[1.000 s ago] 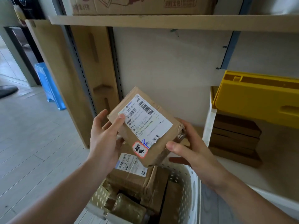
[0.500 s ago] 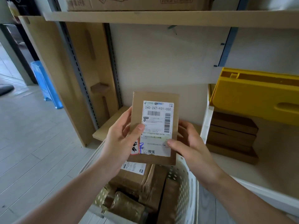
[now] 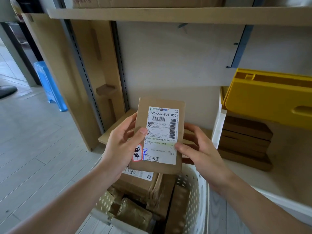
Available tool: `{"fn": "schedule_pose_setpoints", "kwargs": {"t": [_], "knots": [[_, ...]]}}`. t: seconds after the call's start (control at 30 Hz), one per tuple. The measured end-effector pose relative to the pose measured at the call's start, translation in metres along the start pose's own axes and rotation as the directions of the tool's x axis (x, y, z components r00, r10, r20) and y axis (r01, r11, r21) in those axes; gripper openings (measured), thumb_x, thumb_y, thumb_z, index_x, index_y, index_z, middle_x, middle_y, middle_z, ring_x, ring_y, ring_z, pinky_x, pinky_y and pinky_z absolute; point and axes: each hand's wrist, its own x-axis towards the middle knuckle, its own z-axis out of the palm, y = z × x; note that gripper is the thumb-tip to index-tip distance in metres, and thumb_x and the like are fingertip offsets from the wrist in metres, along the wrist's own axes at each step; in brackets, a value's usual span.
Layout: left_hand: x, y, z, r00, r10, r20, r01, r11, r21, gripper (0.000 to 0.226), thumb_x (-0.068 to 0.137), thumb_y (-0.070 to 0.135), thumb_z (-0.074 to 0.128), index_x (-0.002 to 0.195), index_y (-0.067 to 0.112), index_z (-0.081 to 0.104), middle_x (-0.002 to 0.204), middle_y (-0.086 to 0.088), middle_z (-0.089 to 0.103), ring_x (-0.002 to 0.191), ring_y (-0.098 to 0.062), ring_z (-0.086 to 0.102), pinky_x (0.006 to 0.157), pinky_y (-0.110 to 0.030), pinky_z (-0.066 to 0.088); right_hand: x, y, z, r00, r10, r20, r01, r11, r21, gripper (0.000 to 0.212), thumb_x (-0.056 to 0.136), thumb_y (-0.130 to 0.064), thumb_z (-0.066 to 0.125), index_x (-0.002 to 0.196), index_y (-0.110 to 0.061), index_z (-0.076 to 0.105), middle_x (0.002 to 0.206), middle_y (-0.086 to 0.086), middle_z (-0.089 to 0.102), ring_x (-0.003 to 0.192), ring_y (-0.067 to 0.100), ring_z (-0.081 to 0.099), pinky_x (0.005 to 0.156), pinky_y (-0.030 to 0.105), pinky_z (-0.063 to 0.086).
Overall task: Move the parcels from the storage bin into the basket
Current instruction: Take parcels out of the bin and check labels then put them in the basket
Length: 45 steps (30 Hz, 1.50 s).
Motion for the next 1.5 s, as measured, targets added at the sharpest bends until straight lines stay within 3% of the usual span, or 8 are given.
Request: {"fn": "schedule_pose_setpoints", "kwargs": {"t": [0.3,0.47,0.57,0.67,0.77,0.9,1.07,1.5], "knots": [[-0.001,0.000,-0.013,0.997,-0.074,-0.031,0.070,0.991,-0.117,0.053,0.087,0.025,0.065,0.138,0.031,0.052,0.113,0.000,0.074,0.100,-0.021,0.074,0.078,-0.044,0.062,0.006,0.001,0.009,0.997,0.022,0.070,-0.031,0.991,0.130,0.077,0.076,-0.034,0.085,0.137,-0.049,0.041,0.125,-0.004,0.066,0.099,0.014,0.074,0.069,0.023,0.058],[0.000,-0.007,-0.025,0.974,-0.141,-0.180,0.141,0.990,-0.015,0.032,0.103,0.020,0.053,0.132,0.031,0.049,0.106,-0.003,0.069,0.092,-0.014,0.072,0.063,-0.020,0.057,0.013,0.010,0.020,0.987,0.042,0.155,-0.037,0.999,-0.032,0.081,0.072,-0.041,0.086,0.138,-0.055,0.040,0.128,-0.005,0.060,0.101,0.014,0.072,0.078,0.031,0.062],[0.005,-0.012,-0.042,0.937,-0.198,-0.288,0.224,0.973,0.060,0.036,0.103,0.028,0.054,0.137,0.034,0.045,0.106,-0.004,0.066,0.094,-0.015,0.068,0.076,-0.027,0.056,0.019,0.023,0.031,0.978,0.052,0.204,-0.003,0.972,-0.233,0.082,0.062,-0.054,0.084,0.131,-0.064,0.041,0.131,-0.009,0.055,0.112,0.015,0.065,0.089,0.040,0.060],[0.003,-0.021,-0.057,0.907,-0.346,-0.239,0.397,0.892,0.218,0.022,0.105,0.035,0.047,0.112,0.024,0.064,0.080,0.001,0.072,0.089,-0.023,0.069,0.091,-0.044,0.051,0.022,0.034,0.044,0.962,0.093,0.255,0.002,0.937,-0.349,0.083,0.065,-0.052,0.085,0.135,-0.060,0.041,0.132,-0.014,0.048,0.119,0.011,0.055,0.089,0.029,0.057],[-0.007,-0.025,-0.066,0.842,-0.517,-0.152,0.538,0.792,0.289,0.048,0.105,0.049,0.037,0.088,0.017,0.069,0.063,0.003,0.072,0.071,-0.015,0.072,0.079,-0.034,0.049,0.022,0.042,0.061,0.930,0.138,0.341,0.045,0.878,-0.477,0.079,0.071,-0.047,0.084,0.137,-0.055,0.041,0.128,-0.017,0.044,0.117,0.005,0.052,0.086,0.019,0.053],[-0.011,-0.024,-0.082,0.846,-0.520,-0.121,0.529,0.787,0.317,0.043,0.104,0.051,0.041,0.085,0.022,0.066,0.060,0.009,0.072,0.050,0.004,0.066,0.065,-0.027,0.045,0.021,0.058,0.088,0.892,0.133,0.431,0.138,0.829,-0.542,0.083,0.062,-0.055,0.077,0.136,-0.057,0.039,0.139,-0.014,0.037,0.128,0.014,0.044,0.104,0.036,0.050],[-0.014,-0.041,-0.106,0.859,-0.510,-0.041,0.427,0.671,0.605,0.012,0.100,0.030,0.059,0.100,0.023,0.068,0.093,-0.002,0.072,0.085,-0.012,0.071,0.075,-0.028,0.053,0.022,0.064,0.113,0.887,0.128,0.444,0.167,0.807,-0.567,0.076,0.064,-0.048,0.075,0.134,-0.054,0.047,0.151,-0.013,0.030,0.137,0.017,0.034,0.114,0.049,0.034],[-0.004,-0.067,-0.122,0.868,-0.490,-0.082,0.446,0.696,0.563,0.013,0.097,0.032,0.065,0.104,0.022,0.069,0.096,-0.003,0.073,0.085,-0.016,0.074,0.072,-0.030,0.058,0.044,0.076,0.118,0.850,0.163,0.501,0.198,0.782,-0.591,0.072,0.067,-0.041,0.084,0.130,-0.053,0.051,0.141,-0.019,0.029,0.127,0.015,0.044,0.100,0.040,0.053]]}}
